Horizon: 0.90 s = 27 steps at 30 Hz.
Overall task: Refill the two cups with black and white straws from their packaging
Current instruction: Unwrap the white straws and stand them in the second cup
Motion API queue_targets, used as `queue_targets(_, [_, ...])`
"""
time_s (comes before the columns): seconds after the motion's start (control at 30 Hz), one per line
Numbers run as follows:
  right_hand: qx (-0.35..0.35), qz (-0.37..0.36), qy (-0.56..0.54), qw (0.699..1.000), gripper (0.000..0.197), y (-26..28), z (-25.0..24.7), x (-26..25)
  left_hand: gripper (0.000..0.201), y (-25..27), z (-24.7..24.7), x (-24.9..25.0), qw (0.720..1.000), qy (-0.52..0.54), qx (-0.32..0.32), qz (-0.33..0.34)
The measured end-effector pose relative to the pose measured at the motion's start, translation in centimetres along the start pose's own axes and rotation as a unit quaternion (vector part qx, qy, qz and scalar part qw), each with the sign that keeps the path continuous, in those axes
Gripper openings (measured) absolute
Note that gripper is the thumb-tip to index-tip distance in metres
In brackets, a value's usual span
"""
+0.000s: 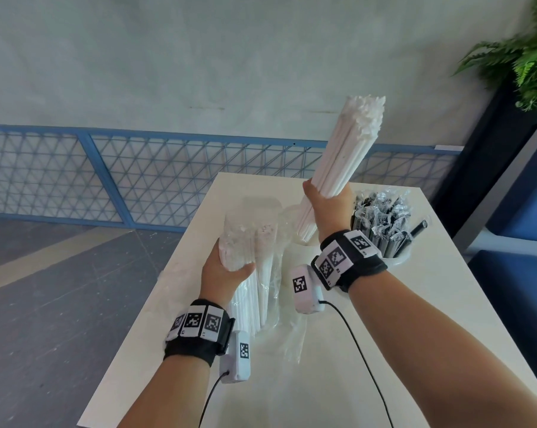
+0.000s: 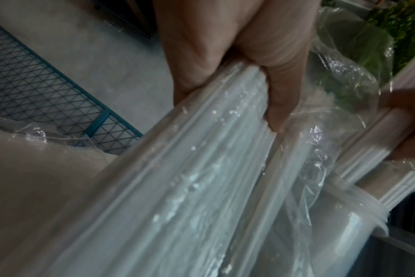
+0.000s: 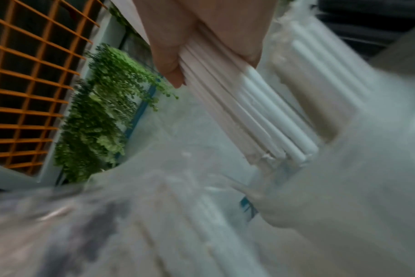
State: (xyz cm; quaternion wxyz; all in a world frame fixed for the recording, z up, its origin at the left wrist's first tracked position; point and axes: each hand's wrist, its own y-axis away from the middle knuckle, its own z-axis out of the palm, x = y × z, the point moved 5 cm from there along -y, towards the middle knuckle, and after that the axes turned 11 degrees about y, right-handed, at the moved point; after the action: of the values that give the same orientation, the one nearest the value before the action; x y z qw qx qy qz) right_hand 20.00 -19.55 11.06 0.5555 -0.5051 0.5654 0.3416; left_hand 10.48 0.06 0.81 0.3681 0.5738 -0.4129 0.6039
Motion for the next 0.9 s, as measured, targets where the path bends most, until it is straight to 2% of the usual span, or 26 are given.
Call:
queue_targets(0.1, [0.005,0.007,0.03,1.0,0.042,-0.1,-0.1,1.2,0.057,0.0,-0.4,0.0,1.0,0.023,0.015,-0.011])
queue_targets(0.2, [-0.031,-0.006,0.074,0.997,0.045,-0.1,0.1,1.2,0.061,-0.1,-0.4,-0.1,1.0,0.023,0.014,-0.011])
queue_targets(0.33, [-0.036,-0.012,0.042,0.998,0.053,-0.2,0.0,0.9,0.059,0.0,0.1,0.0,1.0,0.021,0.005,-0.002])
queue_targets(0.53, [-0.002,-0.067,-0.006,0.998,0.034,-0.5,-0.7,0.4,0.064,0.0,-0.1,-0.1,1.0,0.019,0.012,-0.002])
queue_targets(0.63, [-0.043,-0.117,0.105,0.987,0.019,-0.3,-0.3,0.4,0.064,0.0,-0.1,-0.2,1.0,0.016,0.012,-0.001])
queue_targets(0.7, [-0.03,-0.151,0.197,0.968,0.015,0.3,-0.6,0.9,0.063,0.0,-0.1,-0.3,1.0,0.016,0.011,0.001])
queue_targets(0.77, [0.015,-0.178,0.27,0.946,0.034,1.2,-1.2,1.8,0.064,0.0,-0.2,-0.3,1.0,0.023,0.009,0.005])
queue_targets(0.8, [0.016,-0.174,0.287,0.942,0.044,1.6,-1.4,2.2,0.064,0.0,-0.3,-0.3,1.0,0.025,0.008,0.007])
queue_targets(0.9, [-0.055,-0.142,0.318,0.936,0.063,2.3,-0.8,4.0,0.062,0.0,-0.2,-0.1,1.0,0.021,0.005,0.012])
